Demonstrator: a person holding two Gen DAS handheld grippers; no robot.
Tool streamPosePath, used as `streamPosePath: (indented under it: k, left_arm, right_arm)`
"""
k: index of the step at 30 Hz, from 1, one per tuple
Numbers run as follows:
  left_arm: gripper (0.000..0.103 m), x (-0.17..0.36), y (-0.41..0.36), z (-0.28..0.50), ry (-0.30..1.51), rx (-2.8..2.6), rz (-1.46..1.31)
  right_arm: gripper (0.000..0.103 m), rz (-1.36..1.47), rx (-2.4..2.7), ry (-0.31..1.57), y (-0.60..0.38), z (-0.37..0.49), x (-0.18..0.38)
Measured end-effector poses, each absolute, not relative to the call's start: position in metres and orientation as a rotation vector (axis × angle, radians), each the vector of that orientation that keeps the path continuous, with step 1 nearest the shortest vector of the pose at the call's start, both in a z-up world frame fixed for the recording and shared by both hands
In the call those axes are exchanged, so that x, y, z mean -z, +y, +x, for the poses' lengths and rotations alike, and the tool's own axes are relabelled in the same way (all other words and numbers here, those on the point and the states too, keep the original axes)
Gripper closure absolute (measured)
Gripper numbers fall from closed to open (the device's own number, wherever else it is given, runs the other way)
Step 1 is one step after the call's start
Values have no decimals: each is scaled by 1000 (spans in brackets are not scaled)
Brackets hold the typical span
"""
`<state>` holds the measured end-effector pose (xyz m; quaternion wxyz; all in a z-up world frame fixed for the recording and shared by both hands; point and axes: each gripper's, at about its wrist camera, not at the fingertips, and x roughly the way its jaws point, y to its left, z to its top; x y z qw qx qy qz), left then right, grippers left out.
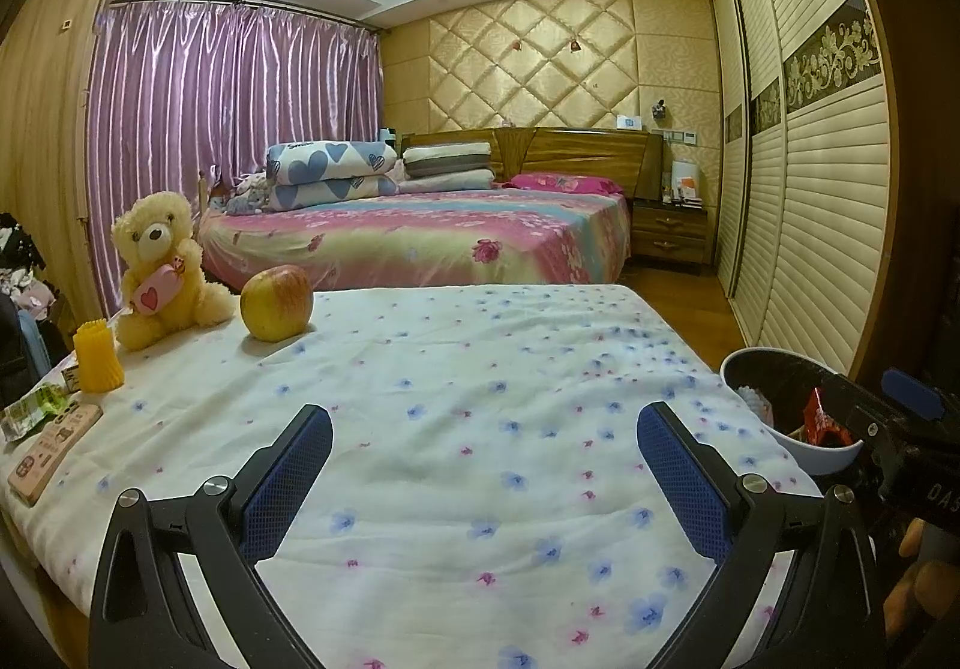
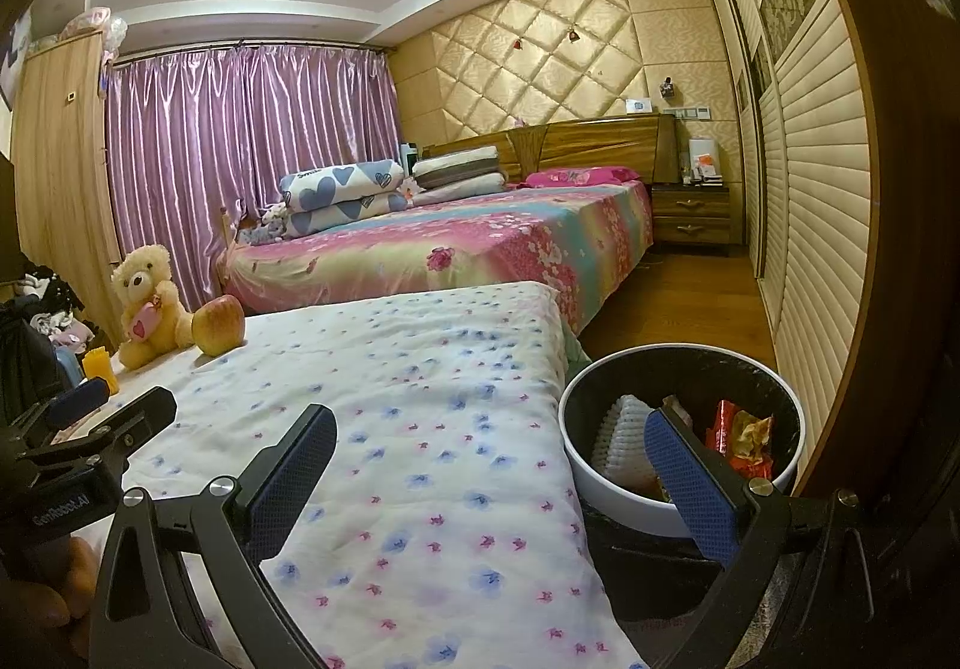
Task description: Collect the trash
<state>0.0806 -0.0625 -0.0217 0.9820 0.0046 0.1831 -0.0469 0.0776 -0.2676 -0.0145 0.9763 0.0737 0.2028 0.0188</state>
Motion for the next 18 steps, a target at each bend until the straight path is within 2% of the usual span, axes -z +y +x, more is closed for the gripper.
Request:
streamPosePath:
  k: [18]
  left_arm:
    - [1,23,-60,82,374,98,6]
  right_arm:
    - [0,148,-39,409,-263,77,13]
